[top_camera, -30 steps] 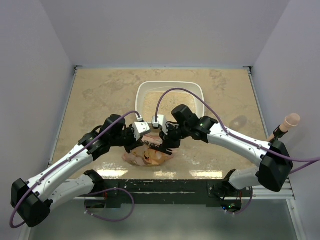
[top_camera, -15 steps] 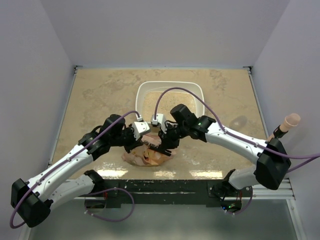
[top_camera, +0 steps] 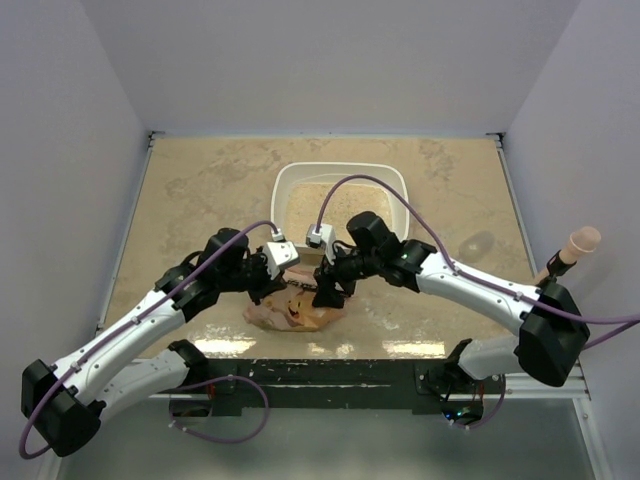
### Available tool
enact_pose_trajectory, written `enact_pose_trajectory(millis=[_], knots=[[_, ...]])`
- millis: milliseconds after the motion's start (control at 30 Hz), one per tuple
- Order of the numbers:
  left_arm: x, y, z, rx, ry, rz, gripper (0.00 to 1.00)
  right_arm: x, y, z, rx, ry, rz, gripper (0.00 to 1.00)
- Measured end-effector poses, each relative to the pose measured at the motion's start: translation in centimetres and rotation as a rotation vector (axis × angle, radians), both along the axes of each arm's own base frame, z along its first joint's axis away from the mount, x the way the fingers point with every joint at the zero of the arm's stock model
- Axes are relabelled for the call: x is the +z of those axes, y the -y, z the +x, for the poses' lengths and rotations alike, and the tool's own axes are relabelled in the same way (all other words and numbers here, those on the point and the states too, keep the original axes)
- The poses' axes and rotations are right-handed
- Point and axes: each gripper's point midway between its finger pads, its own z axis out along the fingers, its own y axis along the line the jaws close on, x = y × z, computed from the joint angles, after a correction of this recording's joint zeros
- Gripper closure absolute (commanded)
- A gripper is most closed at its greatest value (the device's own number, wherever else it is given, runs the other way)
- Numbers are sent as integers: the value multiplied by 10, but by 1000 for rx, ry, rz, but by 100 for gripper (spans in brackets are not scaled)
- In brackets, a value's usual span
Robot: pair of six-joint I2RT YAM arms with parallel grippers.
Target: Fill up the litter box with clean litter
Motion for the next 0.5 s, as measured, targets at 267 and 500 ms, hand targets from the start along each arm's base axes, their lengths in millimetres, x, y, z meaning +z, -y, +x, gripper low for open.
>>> enact_pose_trajectory(millis=[267,500], knots=[[3,3,-1,-13,4,-19,100,2,-6,-2,1,-6,39,1],[4,4,-1,-17,3,-23,99,32,1,11,-78,85,58,1]])
